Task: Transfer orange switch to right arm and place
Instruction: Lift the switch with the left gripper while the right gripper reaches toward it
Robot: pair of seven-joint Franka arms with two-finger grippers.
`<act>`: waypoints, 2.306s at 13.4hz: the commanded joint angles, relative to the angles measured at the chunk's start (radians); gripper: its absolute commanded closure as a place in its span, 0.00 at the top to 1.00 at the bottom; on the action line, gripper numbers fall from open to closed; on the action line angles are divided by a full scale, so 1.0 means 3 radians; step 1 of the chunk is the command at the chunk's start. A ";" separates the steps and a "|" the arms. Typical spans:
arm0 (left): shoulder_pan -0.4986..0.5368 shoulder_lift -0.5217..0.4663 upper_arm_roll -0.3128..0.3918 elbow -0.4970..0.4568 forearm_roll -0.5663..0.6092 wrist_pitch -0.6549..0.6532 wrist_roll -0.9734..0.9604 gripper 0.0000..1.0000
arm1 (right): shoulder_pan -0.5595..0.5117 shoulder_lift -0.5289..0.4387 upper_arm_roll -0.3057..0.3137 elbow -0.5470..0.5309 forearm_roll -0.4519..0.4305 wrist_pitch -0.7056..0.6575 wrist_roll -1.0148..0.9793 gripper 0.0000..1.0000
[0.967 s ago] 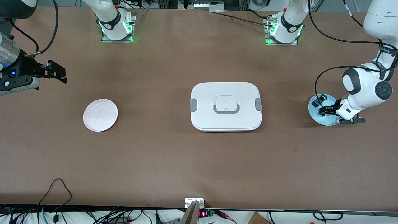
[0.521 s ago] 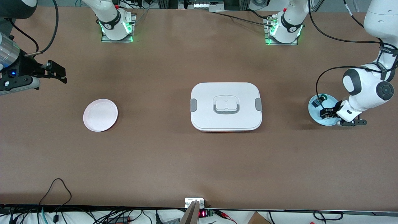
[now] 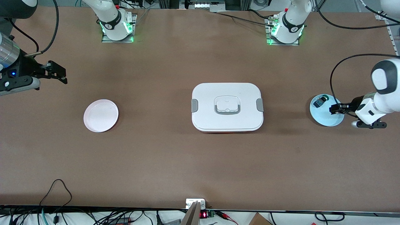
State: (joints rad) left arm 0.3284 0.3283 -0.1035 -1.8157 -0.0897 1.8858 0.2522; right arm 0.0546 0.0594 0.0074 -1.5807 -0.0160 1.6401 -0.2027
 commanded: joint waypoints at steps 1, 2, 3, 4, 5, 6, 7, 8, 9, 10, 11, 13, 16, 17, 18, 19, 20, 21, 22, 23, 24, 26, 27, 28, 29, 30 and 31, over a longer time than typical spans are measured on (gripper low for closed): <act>0.0040 0.0036 -0.0018 0.0208 -0.0552 -0.0405 0.0395 0.45 | -0.0023 -0.0040 0.0001 -0.0013 0.0048 0.0060 0.0011 1.00; 0.0040 0.0041 -0.0013 0.0198 -0.0803 -0.0446 0.0594 0.45 | -0.0023 -0.0040 0.0001 -0.0008 0.0048 0.0060 0.0016 1.00; 0.0040 0.0061 -0.0013 0.0183 -0.1084 -0.0467 0.0814 0.45 | -0.0023 -0.0040 -0.0004 -0.0008 0.0038 0.0055 0.0041 1.00; 0.0035 0.0087 -0.0013 0.0157 -0.1370 -0.0462 0.1074 0.45 | -0.0034 -0.0034 -0.0004 -0.0008 0.0043 0.0060 0.0057 1.00; 0.0020 0.0132 -0.0018 0.0152 -0.1687 -0.0467 0.1381 0.45 | -0.0044 0.0011 -0.0009 -0.0008 0.0043 0.0076 0.0057 1.00; 0.0010 0.0153 -0.0048 0.0152 -0.1918 -0.0467 0.1642 0.45 | -0.0079 0.0027 -0.0014 -0.0008 0.0038 0.0101 0.0052 1.00; 0.0020 0.0158 -0.0130 0.0147 -0.2072 -0.0513 0.1958 0.45 | -0.0085 0.0027 -0.0014 -0.0008 0.0033 0.0142 0.0032 1.00; 0.0020 0.0179 -0.0201 0.0147 -0.2220 -0.0650 0.2240 0.45 | -0.0085 0.0027 -0.0014 0.0002 0.0023 0.0152 0.0021 1.00; 0.0020 0.0184 -0.0248 0.0152 -0.2470 -0.0793 0.2476 0.45 | -0.0100 0.0037 -0.0019 -0.0003 0.0028 0.0117 0.0057 1.00; 0.0005 0.0204 -0.0253 0.0157 -0.2670 -0.0916 0.2701 0.45 | -0.0131 0.0057 -0.0014 0.0002 0.0048 0.0147 0.0062 1.00; -0.0041 0.0240 -0.0263 0.0157 -0.2894 -0.1028 0.2916 0.45 | -0.0151 0.0063 -0.0019 0.0018 0.0119 0.0137 0.0042 1.00; -0.0118 0.0444 -0.0487 0.0177 -0.3355 -0.1065 0.3355 0.45 | -0.0177 0.0068 -0.0014 0.0013 0.0166 0.0101 0.0016 1.00; -0.0164 0.0695 -0.0891 0.0213 -0.4122 -0.1040 0.4102 0.42 | -0.0156 0.0083 0.0006 -0.0013 0.0186 -0.0016 0.0011 1.00; -0.0230 0.0695 -0.0938 0.0213 -0.4256 -0.1025 0.4261 0.38 | -0.0167 0.0108 0.0011 0.0002 0.0282 -0.0042 -0.0065 1.00; -0.0347 0.0695 -0.0938 0.0213 -0.4439 -0.1019 0.4409 0.38 | -0.0167 0.0144 0.0001 0.0002 0.0572 -0.0072 -0.0212 1.00; -0.0485 0.0695 -0.0938 0.0213 -0.4669 -0.0999 0.4623 0.37 | -0.0167 0.0160 -0.0004 -0.0003 0.0808 -0.0103 -0.0265 1.00; -0.0588 0.0685 -0.0938 0.0213 -0.4818 -0.0872 0.4889 0.36 | -0.0162 0.0226 0.0001 0.0002 0.1013 -0.0103 -0.0250 1.00; -0.0685 0.0675 -0.0943 0.0213 -0.4880 -0.0750 0.5200 0.34 | -0.0156 0.0252 0.0006 0.0002 0.1273 -0.0103 -0.0219 1.00; -0.0767 0.0675 -0.0938 0.0213 -0.4936 -0.0652 0.5401 0.33 | -0.0156 0.0338 0.0006 0.0002 0.1589 -0.0123 -0.0138 1.00; -0.0818 0.0660 -0.0943 0.0213 -0.4942 -0.0580 0.5509 0.33 | -0.0151 0.0450 0.0006 -0.0003 0.1947 -0.0164 0.0040 1.00; -0.0869 0.0619 -0.0944 0.0213 -0.4942 -0.0483 0.5535 0.33 | -0.0151 0.0532 0.0011 -0.0003 0.2284 -0.0165 0.0280 1.00; -0.0956 0.0527 -0.0949 0.0208 -0.4932 -0.0325 0.5536 0.31 | -0.0085 0.0666 0.0021 -0.0003 0.2807 -0.0139 0.0542 1.00; -0.1012 0.0511 -0.0954 0.0208 -0.4932 -0.0263 0.5536 0.30 | -0.0049 0.0722 0.0021 -0.0008 0.3017 -0.0139 0.0558 1.00; -0.1064 0.0511 -0.0954 0.0208 -0.4937 -0.0217 0.5536 0.29 | -0.0009 0.0813 0.0021 -0.0013 0.3257 -0.0129 0.0558 1.00; -0.1094 0.0491 -0.0954 0.0208 -0.4942 -0.0141 0.5536 0.29 | 0.0048 0.0855 0.0021 -0.0018 0.3472 -0.0114 0.0558 1.00; -0.1150 0.0486 -0.0964 0.0208 -0.4957 -0.0079 0.5536 0.29 | 0.0089 0.0870 0.0021 -0.0023 0.3636 -0.0078 0.0563 1.00; -0.1161 0.0486 -0.0979 0.0208 -0.4973 -0.0038 0.5536 0.29 | 0.0160 0.0911 0.0021 -0.0048 0.3800 -0.0007 0.0563 1.00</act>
State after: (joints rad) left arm -0.0026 0.4917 -0.3957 -1.7445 -1.5512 1.8404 1.8687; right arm 0.0762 0.3221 0.0140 -1.5949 1.0445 1.6152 -0.0581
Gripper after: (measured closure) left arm 0.264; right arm 0.000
